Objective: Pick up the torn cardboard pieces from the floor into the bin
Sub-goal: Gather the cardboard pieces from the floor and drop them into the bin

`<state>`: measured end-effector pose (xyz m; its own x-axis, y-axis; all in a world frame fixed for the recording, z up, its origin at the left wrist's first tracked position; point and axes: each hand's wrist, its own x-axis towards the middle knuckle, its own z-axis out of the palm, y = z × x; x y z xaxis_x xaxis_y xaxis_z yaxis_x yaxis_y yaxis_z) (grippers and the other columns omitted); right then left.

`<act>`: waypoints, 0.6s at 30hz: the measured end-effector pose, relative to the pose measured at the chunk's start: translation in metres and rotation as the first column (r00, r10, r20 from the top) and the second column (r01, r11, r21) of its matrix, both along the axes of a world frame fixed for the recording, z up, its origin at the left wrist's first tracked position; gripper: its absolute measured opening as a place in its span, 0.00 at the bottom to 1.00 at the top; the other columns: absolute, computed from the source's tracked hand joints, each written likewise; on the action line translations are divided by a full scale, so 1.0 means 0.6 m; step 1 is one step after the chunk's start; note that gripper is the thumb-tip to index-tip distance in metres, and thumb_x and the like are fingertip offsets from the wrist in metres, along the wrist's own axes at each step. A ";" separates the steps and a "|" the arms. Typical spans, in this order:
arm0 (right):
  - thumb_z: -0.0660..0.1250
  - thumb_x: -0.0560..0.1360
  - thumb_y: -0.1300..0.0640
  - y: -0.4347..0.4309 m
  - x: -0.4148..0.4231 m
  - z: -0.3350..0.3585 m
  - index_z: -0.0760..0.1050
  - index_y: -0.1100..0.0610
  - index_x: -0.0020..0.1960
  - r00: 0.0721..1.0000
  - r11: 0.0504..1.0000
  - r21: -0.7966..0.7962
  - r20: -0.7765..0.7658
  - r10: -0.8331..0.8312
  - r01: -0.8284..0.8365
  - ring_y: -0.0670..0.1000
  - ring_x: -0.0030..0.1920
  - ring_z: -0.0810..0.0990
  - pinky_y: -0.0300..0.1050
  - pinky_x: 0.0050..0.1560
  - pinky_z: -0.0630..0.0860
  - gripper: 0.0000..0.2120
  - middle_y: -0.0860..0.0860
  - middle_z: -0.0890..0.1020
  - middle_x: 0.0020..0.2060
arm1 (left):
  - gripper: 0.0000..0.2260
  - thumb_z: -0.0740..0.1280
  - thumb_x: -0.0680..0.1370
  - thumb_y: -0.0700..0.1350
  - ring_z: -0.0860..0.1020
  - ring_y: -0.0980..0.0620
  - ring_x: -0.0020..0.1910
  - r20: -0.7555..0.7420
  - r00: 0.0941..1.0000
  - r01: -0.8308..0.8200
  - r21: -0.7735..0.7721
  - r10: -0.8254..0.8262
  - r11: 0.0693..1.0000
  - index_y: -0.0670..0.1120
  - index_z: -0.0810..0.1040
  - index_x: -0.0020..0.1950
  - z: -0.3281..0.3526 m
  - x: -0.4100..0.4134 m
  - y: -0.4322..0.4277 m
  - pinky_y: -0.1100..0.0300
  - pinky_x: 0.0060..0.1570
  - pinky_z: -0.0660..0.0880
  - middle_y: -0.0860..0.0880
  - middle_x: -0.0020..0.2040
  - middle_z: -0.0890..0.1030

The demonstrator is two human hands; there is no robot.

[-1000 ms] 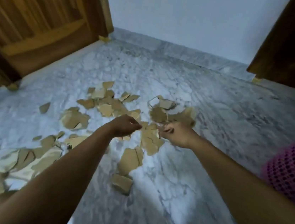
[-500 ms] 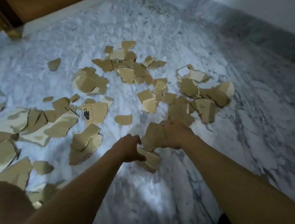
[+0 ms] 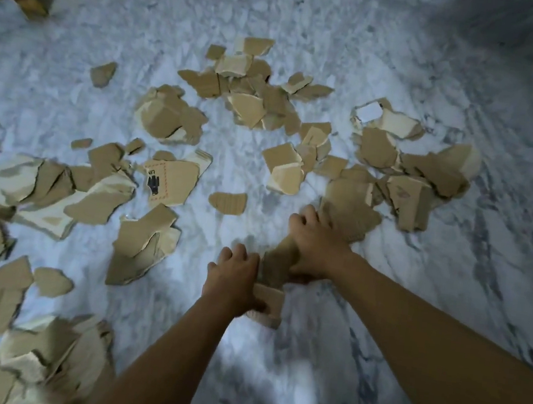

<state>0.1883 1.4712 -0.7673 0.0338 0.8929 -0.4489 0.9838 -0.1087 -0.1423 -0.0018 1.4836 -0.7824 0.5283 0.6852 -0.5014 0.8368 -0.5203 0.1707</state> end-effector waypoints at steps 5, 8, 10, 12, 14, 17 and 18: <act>0.77 0.69 0.49 0.021 0.030 0.041 0.63 0.50 0.49 0.915 0.983 -0.088 -0.362 -0.179 0.158 0.53 0.43 0.76 0.50 0.38 0.74 0.23 0.51 0.74 0.44 | 0.27 0.77 0.69 0.55 0.78 0.46 0.55 0.088 0.994 -0.059 -0.135 0.072 0.989 0.50 0.68 0.60 -0.003 -0.016 0.013 0.50 0.51 0.78 0.48 0.56 0.77; 0.79 0.67 0.56 0.044 0.086 0.074 0.67 0.46 0.49 0.854 0.966 -0.071 -0.455 -0.254 0.249 0.53 0.48 0.76 0.48 0.43 0.75 0.21 0.50 0.75 0.50 | 0.25 0.74 0.72 0.56 0.71 0.47 0.59 0.010 1.000 -0.029 -0.005 0.029 1.000 0.50 0.68 0.62 0.014 -0.029 0.011 0.48 0.54 0.77 0.49 0.59 0.71; 0.78 0.64 0.54 0.054 0.111 0.088 0.70 0.41 0.49 0.888 0.965 -0.138 -0.379 -0.260 0.224 0.55 0.51 0.78 0.53 0.48 0.81 0.21 0.51 0.77 0.54 | 0.27 0.72 0.72 0.59 0.68 0.46 0.61 0.022 0.999 -0.043 0.055 0.042 0.998 0.51 0.67 0.64 0.019 -0.039 0.013 0.46 0.54 0.77 0.49 0.63 0.67; 0.77 0.66 0.52 0.051 0.114 0.104 0.72 0.44 0.55 0.957 0.958 -0.270 -0.239 -0.166 0.099 0.55 0.51 0.78 0.51 0.48 0.80 0.22 0.52 0.76 0.54 | 0.29 0.73 0.70 0.62 0.67 0.48 0.62 0.063 0.997 -0.052 0.032 0.050 0.998 0.53 0.66 0.65 0.026 -0.050 0.013 0.46 0.54 0.77 0.51 0.64 0.65; 0.74 0.69 0.52 0.043 0.101 0.101 0.72 0.49 0.56 0.978 0.937 -0.349 -0.184 -0.103 0.033 0.53 0.50 0.76 0.48 0.44 0.76 0.19 0.52 0.76 0.54 | 0.31 0.74 0.69 0.60 0.67 0.49 0.62 0.045 0.998 -0.032 0.002 0.032 0.999 0.55 0.65 0.67 0.027 -0.058 0.011 0.48 0.55 0.75 0.52 0.65 0.66; 0.74 0.71 0.51 0.019 0.070 0.075 0.67 0.50 0.51 0.980 0.946 -0.321 -0.177 -0.095 0.034 0.53 0.51 0.72 0.46 0.41 0.71 0.16 0.52 0.71 0.56 | 0.33 0.74 0.70 0.59 0.69 0.48 0.61 -0.007 0.999 -0.053 0.025 0.053 0.998 0.55 0.63 0.69 0.026 -0.059 0.017 0.51 0.56 0.72 0.51 0.64 0.69; 0.75 0.70 0.49 0.008 0.060 0.062 0.66 0.51 0.53 0.987 0.955 -0.292 -0.138 -0.085 0.042 0.54 0.55 0.70 0.48 0.45 0.72 0.21 0.52 0.67 0.60 | 0.33 0.74 0.69 0.60 0.70 0.48 0.61 -0.028 0.998 -0.059 0.027 0.060 0.998 0.54 0.64 0.69 0.024 -0.057 0.020 0.51 0.56 0.72 0.50 0.63 0.69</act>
<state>0.2241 1.4758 -0.7298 0.0005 0.7233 -0.6905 0.9441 -0.2281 -0.2382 -0.0363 1.4958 -0.7678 0.4718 0.7281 -0.4973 0.8707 -0.4736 0.1327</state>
